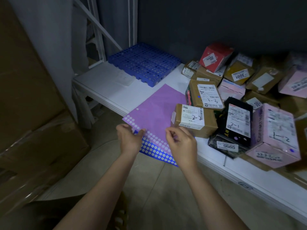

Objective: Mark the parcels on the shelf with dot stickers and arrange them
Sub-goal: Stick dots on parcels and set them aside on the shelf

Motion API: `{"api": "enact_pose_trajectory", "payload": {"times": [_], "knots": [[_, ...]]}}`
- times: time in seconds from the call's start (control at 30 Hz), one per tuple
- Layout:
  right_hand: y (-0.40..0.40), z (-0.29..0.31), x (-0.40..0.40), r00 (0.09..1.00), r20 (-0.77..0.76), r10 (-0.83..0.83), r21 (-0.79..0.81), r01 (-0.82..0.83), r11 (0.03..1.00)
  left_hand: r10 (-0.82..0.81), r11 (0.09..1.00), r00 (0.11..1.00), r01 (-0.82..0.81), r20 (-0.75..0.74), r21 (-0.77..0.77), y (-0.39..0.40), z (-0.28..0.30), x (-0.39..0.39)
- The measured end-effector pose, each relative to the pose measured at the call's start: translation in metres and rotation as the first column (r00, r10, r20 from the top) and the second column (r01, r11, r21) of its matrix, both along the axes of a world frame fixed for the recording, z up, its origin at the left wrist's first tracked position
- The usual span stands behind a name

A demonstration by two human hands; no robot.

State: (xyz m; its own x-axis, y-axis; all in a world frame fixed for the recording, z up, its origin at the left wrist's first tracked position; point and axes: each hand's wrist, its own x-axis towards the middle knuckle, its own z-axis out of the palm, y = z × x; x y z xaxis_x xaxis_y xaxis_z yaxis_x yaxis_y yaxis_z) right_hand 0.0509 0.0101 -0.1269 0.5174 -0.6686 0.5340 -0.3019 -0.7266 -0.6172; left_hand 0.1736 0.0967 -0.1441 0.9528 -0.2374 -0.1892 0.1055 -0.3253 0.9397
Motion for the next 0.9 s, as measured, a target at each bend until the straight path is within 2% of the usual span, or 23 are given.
{"api": "enact_pose_trajectory", "payload": {"times": [0.07,0.13,0.2,0.27,0.37,0.43,0.53,0.77,0.9], "knots": [[-0.014,0.013,-0.023,0.997,0.065,-0.039,-0.037,0.041,0.998,-0.075,0.994,0.983,0.06,0.165,0.093,-0.005,0.007,-0.007],[-0.035,0.025,-0.044,0.992,0.08,-0.101,-0.157,0.113,0.981,-0.239,0.969,0.917,0.202,0.32,0.145,-0.015,0.015,-0.018],[-0.061,0.032,-0.06,0.984,0.043,-0.173,-0.267,0.178,0.947,-0.384,0.923,0.837,0.342,0.39,0.175,-0.028,0.026,-0.029],[-0.084,0.035,-0.071,0.975,-0.012,-0.221,-0.29,0.208,0.934,-0.501,0.865,0.738,0.441,0.452,0.239,-0.043,0.038,-0.039],[-0.107,0.038,-0.073,0.968,-0.137,-0.21,-0.365,0.148,0.919,-0.625,0.779,0.573,0.504,0.529,0.373,-0.065,0.05,-0.05],[-0.115,0.038,-0.069,0.95,-0.258,-0.175,-0.437,0.047,0.898,-0.673,0.739,0.515,0.484,0.531,0.468,-0.075,0.051,-0.055],[-0.12,0.036,-0.067,0.9,-0.414,-0.14,-0.415,-0.049,0.909,-0.693,0.719,0.513,0.434,0.507,0.543,-0.083,0.049,-0.057],[-0.125,0.046,-0.085,0.84,-0.541,0.051,-0.264,-0.227,0.937,-0.682,0.727,0.555,0.45,0.476,0.518,-0.085,0.047,-0.061],[-0.129,0.058,-0.08,0.885,-0.464,0.046,-0.108,-0.108,0.988,-0.687,0.722,0.558,0.454,0.464,0.523,-0.083,0.049,-0.062]]}}
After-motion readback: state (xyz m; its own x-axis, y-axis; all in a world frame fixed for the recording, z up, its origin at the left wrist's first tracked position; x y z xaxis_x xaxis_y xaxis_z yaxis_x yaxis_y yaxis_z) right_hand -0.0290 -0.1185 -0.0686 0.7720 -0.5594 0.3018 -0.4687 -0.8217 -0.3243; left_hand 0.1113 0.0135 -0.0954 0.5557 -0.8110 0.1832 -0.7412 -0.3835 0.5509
